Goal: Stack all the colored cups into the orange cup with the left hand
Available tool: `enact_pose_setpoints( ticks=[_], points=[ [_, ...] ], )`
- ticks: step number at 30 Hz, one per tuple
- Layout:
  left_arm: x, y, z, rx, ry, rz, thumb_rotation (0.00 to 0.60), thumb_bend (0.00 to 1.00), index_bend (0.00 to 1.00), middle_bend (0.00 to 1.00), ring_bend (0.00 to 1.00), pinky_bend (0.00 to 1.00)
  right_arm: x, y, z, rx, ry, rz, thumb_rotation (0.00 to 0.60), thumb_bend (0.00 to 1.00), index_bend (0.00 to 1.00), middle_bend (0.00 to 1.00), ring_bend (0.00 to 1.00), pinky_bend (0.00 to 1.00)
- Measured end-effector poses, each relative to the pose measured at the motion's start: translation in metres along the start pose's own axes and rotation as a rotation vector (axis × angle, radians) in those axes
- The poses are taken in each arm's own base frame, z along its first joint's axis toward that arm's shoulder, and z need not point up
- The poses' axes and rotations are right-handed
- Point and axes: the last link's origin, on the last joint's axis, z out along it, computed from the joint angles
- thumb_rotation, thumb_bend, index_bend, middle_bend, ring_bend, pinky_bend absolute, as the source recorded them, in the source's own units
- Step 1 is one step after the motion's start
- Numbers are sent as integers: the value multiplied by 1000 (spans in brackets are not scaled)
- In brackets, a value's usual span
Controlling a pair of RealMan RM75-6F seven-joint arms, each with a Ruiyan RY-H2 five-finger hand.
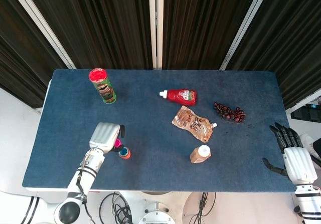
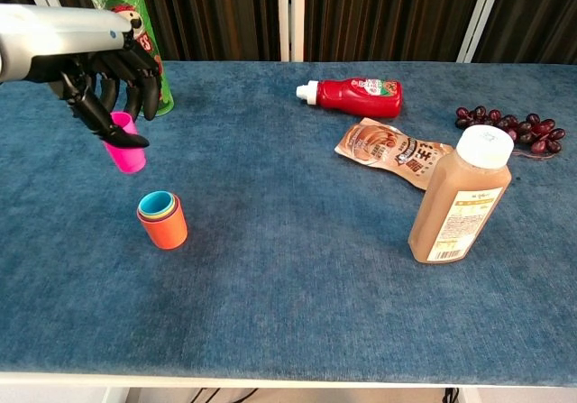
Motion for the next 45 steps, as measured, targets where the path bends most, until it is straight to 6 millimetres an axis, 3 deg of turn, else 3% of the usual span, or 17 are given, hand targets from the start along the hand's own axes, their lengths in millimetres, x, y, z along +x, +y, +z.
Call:
enact_pose_setpoints(
  ticks=[6,18,45],
  points=[
    [-11,0,-3,-10,-4,2,600,238,518,550,568,626,1,-2,-3,4,4,-1,600,177,0,0,0,0],
    [-29,20,8,-46,-12,0,600,239,516,548,566,622,2,4,-5,-12,8,4,600,175,0,0,0,0],
    [-44,10,13,-12,-37,11,600,237,494,530,554,615,-2,7,-5,-22,-6,-2,600,183,0,0,0,0]
  ],
)
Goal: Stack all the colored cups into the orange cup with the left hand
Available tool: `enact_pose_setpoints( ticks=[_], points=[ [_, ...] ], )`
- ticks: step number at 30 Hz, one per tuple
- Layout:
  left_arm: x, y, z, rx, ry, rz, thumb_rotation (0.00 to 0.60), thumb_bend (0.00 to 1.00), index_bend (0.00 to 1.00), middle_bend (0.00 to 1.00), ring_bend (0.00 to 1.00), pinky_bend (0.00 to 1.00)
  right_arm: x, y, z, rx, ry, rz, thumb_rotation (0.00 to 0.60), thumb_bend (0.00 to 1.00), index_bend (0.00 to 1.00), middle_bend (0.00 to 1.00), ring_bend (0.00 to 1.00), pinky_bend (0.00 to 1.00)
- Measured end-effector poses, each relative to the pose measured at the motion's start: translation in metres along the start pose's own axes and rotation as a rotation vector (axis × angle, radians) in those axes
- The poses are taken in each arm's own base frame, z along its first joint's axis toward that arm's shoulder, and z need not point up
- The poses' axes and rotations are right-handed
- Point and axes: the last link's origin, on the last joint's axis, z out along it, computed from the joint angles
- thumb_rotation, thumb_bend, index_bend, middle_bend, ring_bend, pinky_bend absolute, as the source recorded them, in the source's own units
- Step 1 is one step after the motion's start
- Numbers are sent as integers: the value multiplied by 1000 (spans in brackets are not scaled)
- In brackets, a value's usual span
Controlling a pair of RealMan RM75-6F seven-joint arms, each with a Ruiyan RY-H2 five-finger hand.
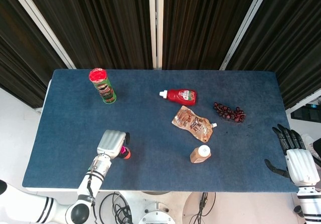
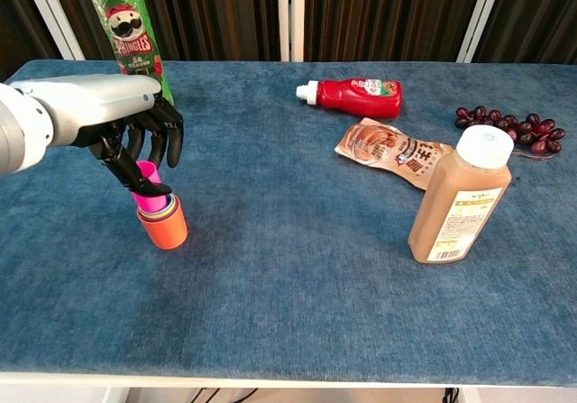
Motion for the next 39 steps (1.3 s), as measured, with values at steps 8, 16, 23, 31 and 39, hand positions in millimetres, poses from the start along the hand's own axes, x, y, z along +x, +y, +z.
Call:
enact_pose_setpoints(
  ticks=[8,16,23,31,39],
  points=[
    [0,-1,-2,-17,-30,-27,600,187,270,309,250,345,0,-1,0,0,-1,-1,600,181,0,0,0,0],
    [15,0,-8,-54,66,-55,600,173,262,256,162,218,-1,0,-1,-3,-7,-3,600,183,0,0,0,0],
    [38,-25,-29,-70,341,2,600,159,208,183,56,113,-5,6,-3,12,-3,-72,600,171,0,0,0,0],
    [5,-127,-83,31,574,125,600,145,149,136,16,59,-14,24,-12,38,42,-186,600,146,0,0,0,0],
    [-38,-201,-127,145,514,130,600,141,149,110,0,44,-22,38,-16,6,41,-210,600,146,0,0,0,0]
  ],
)
